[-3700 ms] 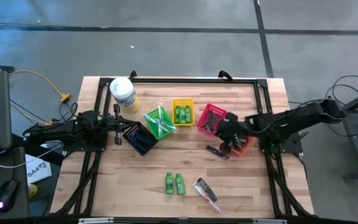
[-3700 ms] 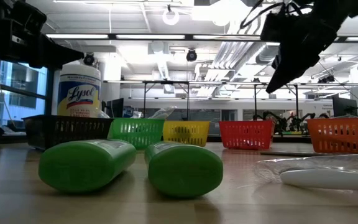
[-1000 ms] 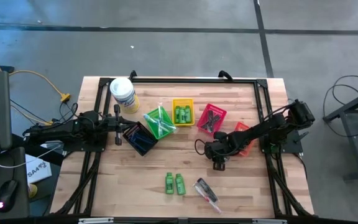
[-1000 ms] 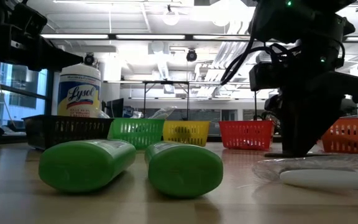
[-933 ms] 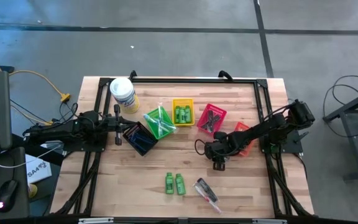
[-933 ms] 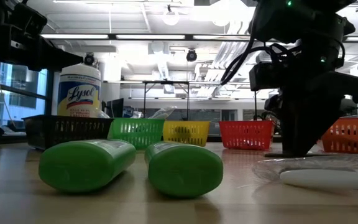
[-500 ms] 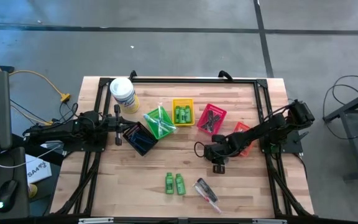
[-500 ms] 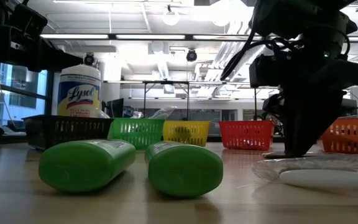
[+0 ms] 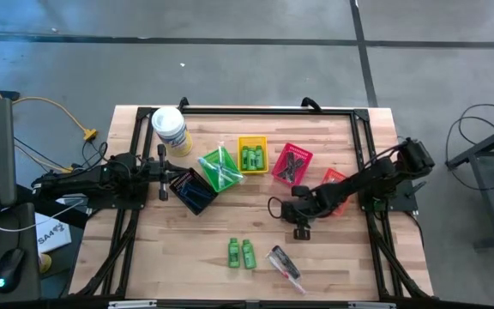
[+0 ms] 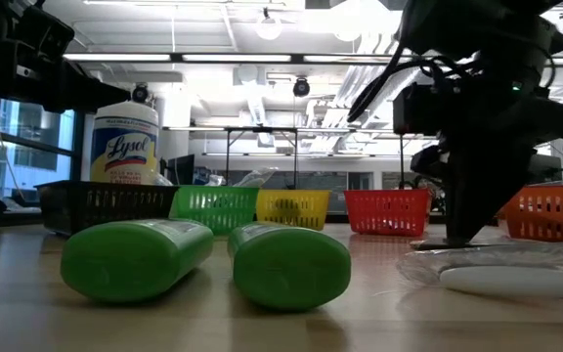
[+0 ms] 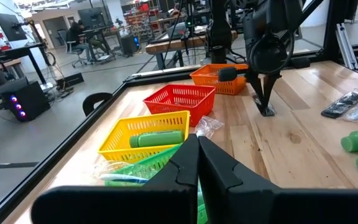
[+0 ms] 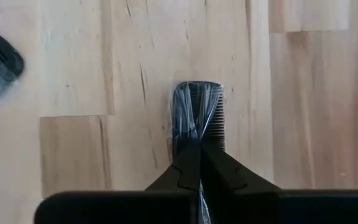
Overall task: Pick & Place Travel size toiletries
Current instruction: Put the black hair comb into the red bin
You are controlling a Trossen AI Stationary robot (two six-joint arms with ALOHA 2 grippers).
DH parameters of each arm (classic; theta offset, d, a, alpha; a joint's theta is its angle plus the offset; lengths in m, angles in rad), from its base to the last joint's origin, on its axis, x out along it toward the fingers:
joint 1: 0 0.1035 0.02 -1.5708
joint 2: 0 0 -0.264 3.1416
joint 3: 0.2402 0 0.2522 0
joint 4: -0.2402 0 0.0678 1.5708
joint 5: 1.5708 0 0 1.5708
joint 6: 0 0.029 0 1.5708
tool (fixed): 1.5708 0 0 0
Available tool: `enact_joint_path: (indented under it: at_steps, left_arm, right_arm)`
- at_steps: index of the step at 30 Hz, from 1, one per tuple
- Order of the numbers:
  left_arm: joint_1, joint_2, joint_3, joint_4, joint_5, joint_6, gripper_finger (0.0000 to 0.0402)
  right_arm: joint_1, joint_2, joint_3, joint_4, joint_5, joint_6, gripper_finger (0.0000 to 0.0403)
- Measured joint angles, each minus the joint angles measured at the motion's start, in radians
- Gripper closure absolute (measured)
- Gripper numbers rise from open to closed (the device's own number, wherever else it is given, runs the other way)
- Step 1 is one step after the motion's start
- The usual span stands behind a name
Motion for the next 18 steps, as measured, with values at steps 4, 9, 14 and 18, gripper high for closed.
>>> enact_joint_path:
  at_steps: [4,9,14,18]
  left_arm:
    - [0.000,0.000,0.000,0.000,0.000,0.000,0.0402]
    - [0.000,0.000,0.000,0.000,0.000,0.000,0.0402]
    - [0.000,0.000,0.000,0.000,0.000,0.000,0.0402]
    - [0.000,0.000,0.000,0.000,0.000,0.000,0.0402]
  right_arm:
    - [0.026,-0.040,-0.005,0.005,0.059,-0.016,0.0401]
    - [0.055,-0.115,-0.001,0.006,0.110,-0.012,0.0401]
    - [0.064,-0.145,-0.003,0.000,0.122,-0.009,0.0401]
    - [0.063,-0.148,-0.002,-0.007,0.134,-0.007,0.0401]
